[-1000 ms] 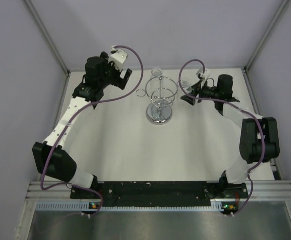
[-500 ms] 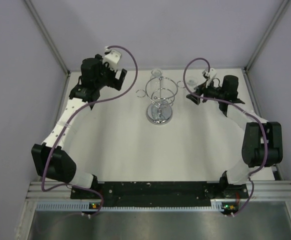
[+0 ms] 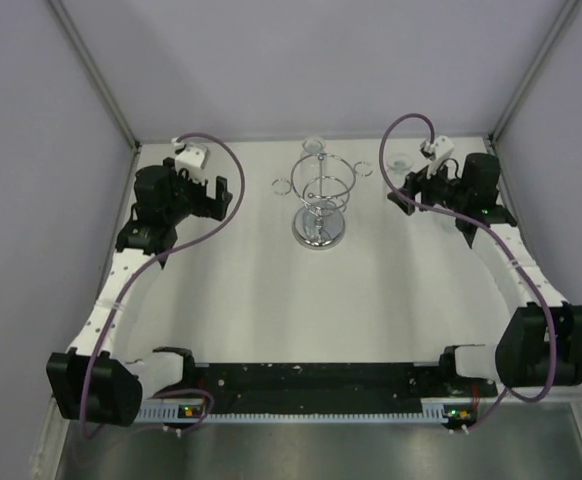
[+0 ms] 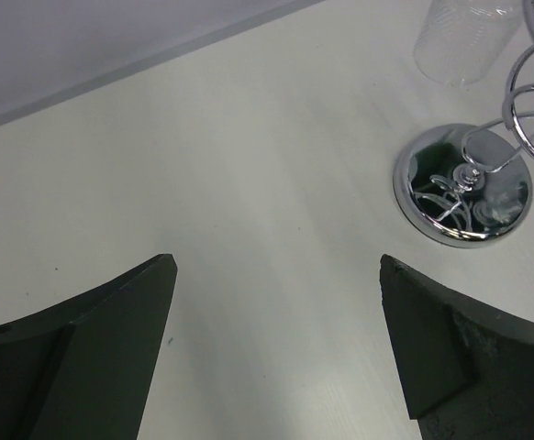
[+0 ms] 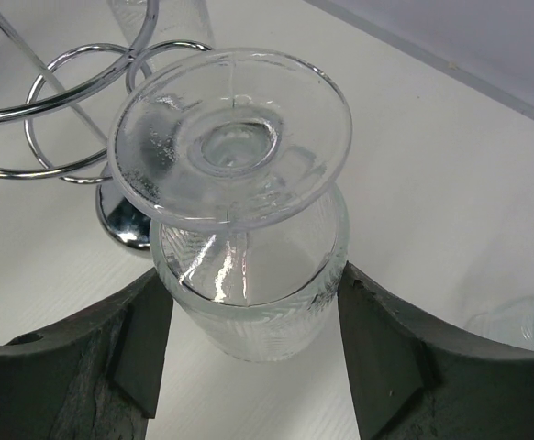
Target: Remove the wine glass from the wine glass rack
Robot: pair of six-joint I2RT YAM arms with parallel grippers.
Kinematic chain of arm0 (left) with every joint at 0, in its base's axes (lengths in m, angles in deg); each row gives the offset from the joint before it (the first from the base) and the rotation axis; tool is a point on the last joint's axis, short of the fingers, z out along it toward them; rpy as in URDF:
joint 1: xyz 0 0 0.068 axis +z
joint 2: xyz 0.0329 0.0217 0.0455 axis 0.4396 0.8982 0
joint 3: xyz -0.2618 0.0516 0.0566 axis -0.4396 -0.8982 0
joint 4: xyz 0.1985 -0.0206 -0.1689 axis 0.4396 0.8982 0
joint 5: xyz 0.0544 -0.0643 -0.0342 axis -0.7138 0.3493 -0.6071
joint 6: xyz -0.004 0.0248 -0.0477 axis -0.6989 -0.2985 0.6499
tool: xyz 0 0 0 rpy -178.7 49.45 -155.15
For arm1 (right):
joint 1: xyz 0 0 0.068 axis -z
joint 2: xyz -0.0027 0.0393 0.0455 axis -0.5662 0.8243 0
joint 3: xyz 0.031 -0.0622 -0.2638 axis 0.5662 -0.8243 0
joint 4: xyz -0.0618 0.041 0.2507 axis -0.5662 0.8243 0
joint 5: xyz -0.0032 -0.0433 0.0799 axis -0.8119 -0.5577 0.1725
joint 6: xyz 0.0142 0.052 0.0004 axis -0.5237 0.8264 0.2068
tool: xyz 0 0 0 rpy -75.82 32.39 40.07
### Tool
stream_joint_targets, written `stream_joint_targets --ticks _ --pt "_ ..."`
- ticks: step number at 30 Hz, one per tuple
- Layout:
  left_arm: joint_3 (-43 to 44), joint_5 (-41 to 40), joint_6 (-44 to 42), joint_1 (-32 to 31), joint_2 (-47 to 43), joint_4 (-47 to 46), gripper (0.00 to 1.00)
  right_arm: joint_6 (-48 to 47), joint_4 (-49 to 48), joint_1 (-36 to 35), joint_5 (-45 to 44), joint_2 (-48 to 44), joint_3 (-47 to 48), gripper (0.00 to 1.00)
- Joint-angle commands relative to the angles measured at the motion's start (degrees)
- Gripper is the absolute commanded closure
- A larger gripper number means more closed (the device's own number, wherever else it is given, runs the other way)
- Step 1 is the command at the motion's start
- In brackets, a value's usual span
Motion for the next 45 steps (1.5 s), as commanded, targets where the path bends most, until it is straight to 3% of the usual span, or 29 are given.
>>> stream_joint_targets --ticks 1,6,19,25,29,31,36,37,41,45 --pt "-5.1 3.2 2.9 0.0 -3.6 -3.3 0.03 -0.7 5.1 0.3 -3.5 -8.4 0.2 1.0" --pt "-6.1 5.6 5.0 0.2 -9.4 -2.8 0.03 -1.5 9.5 0.4 -3.7 -12.1 -0.3 1.0" --pt "-7.4 6.1 0.9 0.4 -19.7 4.1 0.03 0.9 14.7 -0.7 -2.7 -21.2 -4.2 1.0" --pt "-9.5 5.4 -0.3 0.5 -29.1 13.6 0.03 2.0 19.5 -5.0 -3.9 -28.4 -6.8 1.0" --pt "-8.7 17.4 -11.6 0.4 -32.8 21.8 0.05 4.3 23.5 -9.1 -2.5 -29.7 -5.5 1.0" --pt "-8.7 19.9 -12.5 0.4 -33.4 23.0 0.07 4.8 25.8 -11.8 -1.5 -29.1 -4.5 1.0" --pt "-8.7 21.3 -15.1 0.4 -33.8 23.0 0.09 5.0 30.5 -21.4 0.4 -25.2 -0.2 1.0" --pt "-11.1 25.8 -15.1 -0.9 -33.8 14.4 0.18 5.4 31.2 -22.9 1.5 -24.0 1.2 1.0" --pt "-10.8 26.5 -16.2 -2.2 -34.2 10.6 0.21 5.9 35.0 -27.0 7.2 -17.5 7.2 1.0" --pt "-8.0 24.6 -21.9 -12.1 -30.2 4.9 0.28 7.0 38.6 -29.5 13.4 -10.2 13.9 1.0"
